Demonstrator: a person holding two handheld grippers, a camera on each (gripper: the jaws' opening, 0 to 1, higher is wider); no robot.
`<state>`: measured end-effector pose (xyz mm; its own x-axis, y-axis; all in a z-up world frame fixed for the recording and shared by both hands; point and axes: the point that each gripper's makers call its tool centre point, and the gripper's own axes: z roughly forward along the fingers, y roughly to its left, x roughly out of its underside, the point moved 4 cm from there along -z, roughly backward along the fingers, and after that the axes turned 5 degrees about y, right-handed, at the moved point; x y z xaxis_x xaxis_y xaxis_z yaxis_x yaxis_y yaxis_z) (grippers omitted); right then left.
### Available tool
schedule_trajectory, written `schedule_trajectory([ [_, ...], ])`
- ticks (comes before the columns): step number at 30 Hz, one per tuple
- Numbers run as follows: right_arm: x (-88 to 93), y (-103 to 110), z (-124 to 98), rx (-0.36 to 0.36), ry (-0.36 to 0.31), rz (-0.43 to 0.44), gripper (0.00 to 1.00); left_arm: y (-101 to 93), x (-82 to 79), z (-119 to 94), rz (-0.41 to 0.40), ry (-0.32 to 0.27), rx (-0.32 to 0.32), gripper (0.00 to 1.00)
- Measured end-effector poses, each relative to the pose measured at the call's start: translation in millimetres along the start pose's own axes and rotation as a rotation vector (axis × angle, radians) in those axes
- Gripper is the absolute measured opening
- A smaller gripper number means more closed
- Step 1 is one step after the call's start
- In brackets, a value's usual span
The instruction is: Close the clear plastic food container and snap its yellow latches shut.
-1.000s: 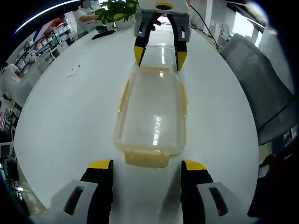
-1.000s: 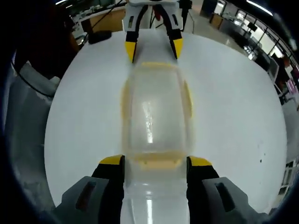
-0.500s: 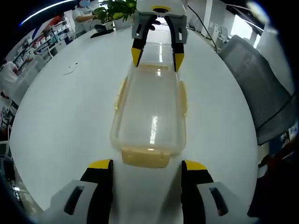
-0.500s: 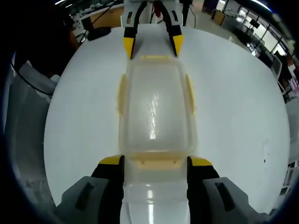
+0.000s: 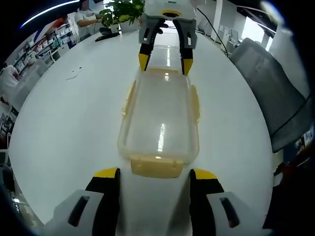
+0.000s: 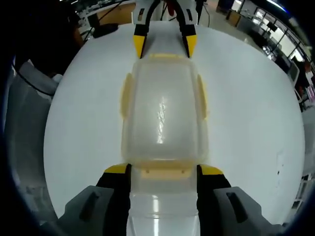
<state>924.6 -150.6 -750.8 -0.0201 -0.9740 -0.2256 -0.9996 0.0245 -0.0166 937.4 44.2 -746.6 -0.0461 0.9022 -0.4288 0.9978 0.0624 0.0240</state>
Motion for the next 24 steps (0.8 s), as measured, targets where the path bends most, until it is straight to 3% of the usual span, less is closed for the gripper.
schedule_trajectory([
  [9,1.0,-1.4,1.3,-0.014,0.002,0.004,0.51,-0.4,-6.7,2.3,0.012,-0.038,0.010,0.48],
  [24,1.0,-2.4,1.7,-0.013,0.001,0.004,0.47,-4.6,-8.4,3.7,0.036,-0.043,0.022,0.43],
])
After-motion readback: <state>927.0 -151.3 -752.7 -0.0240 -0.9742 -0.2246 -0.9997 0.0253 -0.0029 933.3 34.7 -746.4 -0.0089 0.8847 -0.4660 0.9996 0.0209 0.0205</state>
